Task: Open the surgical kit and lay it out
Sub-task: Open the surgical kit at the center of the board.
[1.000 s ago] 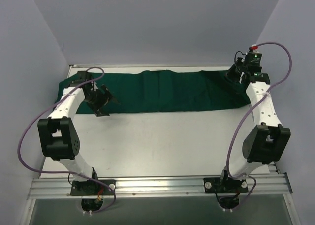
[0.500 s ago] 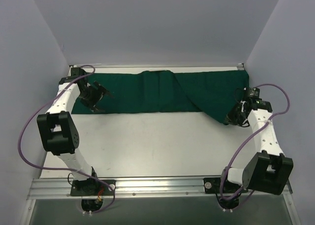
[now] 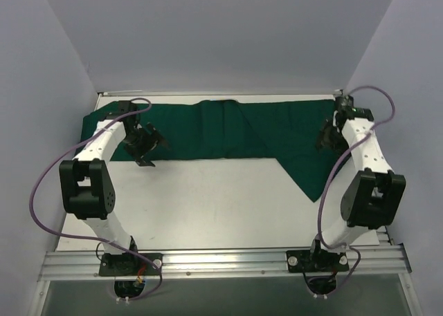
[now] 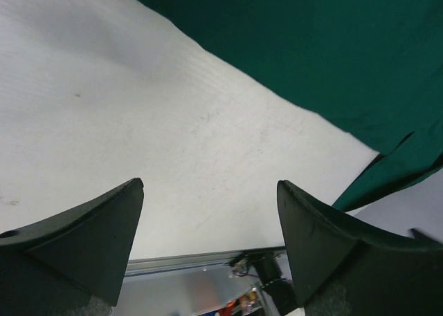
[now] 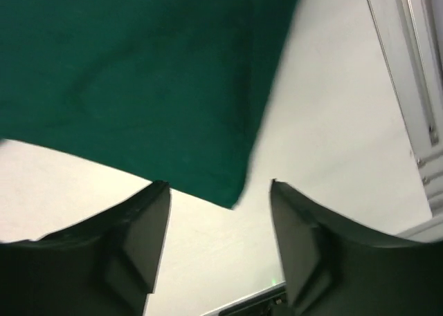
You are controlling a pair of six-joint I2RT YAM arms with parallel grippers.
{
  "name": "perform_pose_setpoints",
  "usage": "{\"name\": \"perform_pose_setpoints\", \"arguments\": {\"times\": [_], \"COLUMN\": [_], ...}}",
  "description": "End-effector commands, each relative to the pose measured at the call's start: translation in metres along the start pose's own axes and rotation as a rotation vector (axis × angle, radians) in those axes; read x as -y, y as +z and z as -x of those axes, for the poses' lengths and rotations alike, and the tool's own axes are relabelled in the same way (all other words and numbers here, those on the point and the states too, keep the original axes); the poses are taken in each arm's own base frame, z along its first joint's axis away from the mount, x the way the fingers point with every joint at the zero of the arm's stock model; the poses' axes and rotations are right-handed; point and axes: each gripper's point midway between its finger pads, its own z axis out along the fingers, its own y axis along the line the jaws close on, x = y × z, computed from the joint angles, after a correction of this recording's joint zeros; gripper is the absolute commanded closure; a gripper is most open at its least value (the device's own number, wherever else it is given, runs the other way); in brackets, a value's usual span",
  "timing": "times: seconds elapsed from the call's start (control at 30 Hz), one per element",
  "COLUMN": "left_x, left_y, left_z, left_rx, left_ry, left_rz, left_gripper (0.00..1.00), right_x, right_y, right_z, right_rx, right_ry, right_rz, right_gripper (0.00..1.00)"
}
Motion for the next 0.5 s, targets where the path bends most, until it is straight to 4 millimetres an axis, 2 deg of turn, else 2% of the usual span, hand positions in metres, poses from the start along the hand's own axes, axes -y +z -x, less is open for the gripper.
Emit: {"name": "perform_pose_setpoints", "arguments": {"times": [0.0, 0.03, 0.07, 0.1, 0.13, 0.2, 0.23, 0.3, 0.33, 0.4, 0.47], "left_x": [0.003, 0.004, 0.002, 0.004, 0.003, 0.003, 0.006, 0.007, 0.008, 0.011, 0.01], "left_y": [-0.012, -0.013, -0.015, -0.019, -0.021, -0.027, -0.031, -0.036, -0.037, -0.04, -0.04], "left_z": [-0.012, -0.014, -0.015, -0.014, -0.013, -0.011, -0.008, -0.008, -0.008, -0.008, -0.01], "left_rx": [0.045, 0.045, 0.043, 0.053, 0.062, 0.072, 0.084, 0.093, 0.094, 0.1, 0.095], "left_ry": [0.138, 0.173, 0.189, 0.221, 0.234, 0.253, 0.273, 0.285, 0.294, 0.306, 0.314], "left_rz": [-0.007, -0.003, 0.005, -0.001, 0.009, 0.013, 0.01, 0.01, 0.005, -0.011, -0.009], "left_gripper": [0.13, 0.13, 0.13, 0.13, 0.13, 0.13, 0.13, 0.13, 0.13, 0.13, 0.13], "right_x": [-0.067, -0.093, -0.125, -0.175, -0.21, -0.255, -0.278, -0.303, -0.316, -0.337, -0.352], "right_y": [-0.051, -0.045, -0.051, -0.058, -0.049, -0.043, -0.029, -0.02, -0.002, -0.003, 0.0], "right_z": [0.069, 0.077, 0.082, 0.077, 0.081, 0.073, 0.077, 0.078, 0.071, 0.08, 0.07], "right_rx": [0.231, 0.239, 0.278, 0.309, 0.299, 0.287, 0.28, 0.285, 0.257, 0.309, 0.329], "right_ry": [-0.226, -0.282, -0.368, -0.456, -0.516, -0.617, -0.646, -0.672, -0.679, -0.669, -0.677], "right_rz": [0.082, 0.123, 0.191, 0.319, 0.382, 0.454, 0.469, 0.504, 0.518, 0.555, 0.59], "right_gripper": [0.37, 0.33, 0.3, 0.29, 0.28, 0.3, 0.32, 0.35, 0.36, 0.42, 0.47]}}
